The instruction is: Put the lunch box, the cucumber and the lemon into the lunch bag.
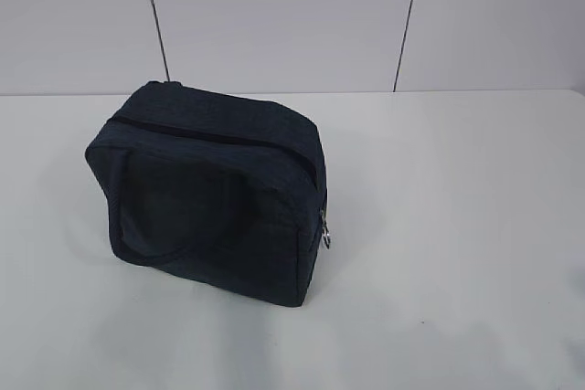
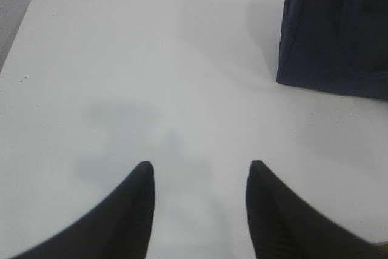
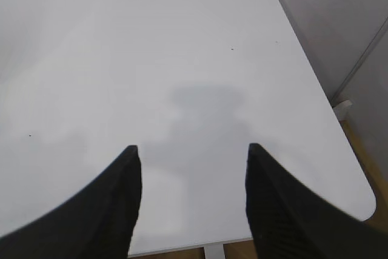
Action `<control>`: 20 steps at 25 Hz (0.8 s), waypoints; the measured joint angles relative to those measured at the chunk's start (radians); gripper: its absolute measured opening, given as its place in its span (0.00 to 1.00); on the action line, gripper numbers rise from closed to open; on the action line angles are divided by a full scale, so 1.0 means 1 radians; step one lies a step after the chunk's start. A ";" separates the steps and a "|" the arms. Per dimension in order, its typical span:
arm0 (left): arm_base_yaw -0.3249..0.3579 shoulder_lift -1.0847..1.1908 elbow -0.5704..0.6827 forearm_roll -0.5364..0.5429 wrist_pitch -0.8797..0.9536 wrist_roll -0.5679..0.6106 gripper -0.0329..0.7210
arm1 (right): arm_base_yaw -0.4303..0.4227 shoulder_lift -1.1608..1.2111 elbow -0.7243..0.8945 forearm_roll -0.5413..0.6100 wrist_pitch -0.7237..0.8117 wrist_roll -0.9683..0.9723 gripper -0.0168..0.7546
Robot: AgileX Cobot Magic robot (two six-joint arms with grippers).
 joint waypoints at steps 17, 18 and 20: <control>0.009 0.000 0.000 -0.034 0.001 0.031 0.52 | 0.000 0.000 0.000 -0.002 0.000 0.000 0.57; 0.005 0.000 0.000 -0.034 0.001 0.035 0.52 | 0.000 0.000 0.000 -0.002 0.000 0.000 0.57; -0.007 0.000 0.000 -0.035 0.001 0.035 0.52 | 0.000 0.000 0.000 -0.002 0.002 0.000 0.57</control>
